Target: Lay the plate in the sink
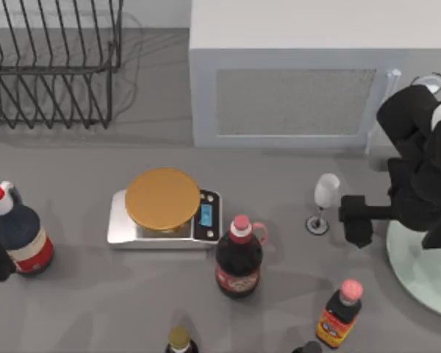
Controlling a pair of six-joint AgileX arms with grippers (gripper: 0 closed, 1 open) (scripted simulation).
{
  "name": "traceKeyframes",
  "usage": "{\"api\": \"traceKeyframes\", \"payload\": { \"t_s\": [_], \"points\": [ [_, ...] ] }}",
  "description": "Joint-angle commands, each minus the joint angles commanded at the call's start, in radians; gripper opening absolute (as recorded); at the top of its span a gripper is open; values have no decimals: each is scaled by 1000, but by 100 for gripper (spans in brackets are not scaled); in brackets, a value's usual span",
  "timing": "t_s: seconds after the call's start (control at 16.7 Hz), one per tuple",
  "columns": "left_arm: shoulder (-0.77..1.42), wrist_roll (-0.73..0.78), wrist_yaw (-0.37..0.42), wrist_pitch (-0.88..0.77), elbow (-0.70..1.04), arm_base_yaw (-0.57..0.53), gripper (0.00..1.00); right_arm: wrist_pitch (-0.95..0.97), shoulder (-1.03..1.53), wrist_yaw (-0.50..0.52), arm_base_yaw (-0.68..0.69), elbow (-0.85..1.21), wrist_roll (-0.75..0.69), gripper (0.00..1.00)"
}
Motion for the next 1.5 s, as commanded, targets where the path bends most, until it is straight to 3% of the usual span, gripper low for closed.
{"api": "traceKeyframes", "payload": {
  "t_s": [0.6,1.2,1.5],
  "points": [
    [0,0,0,0,0,0,100,0,0,0,0,0,0,2],
    [0,0,0,0,0,0,100,2,-65,5,-12,30,-1,0],
    [0,0,0,0,0,0,100,-160,-82,5,-62,76,-8,0]
  ]
}}
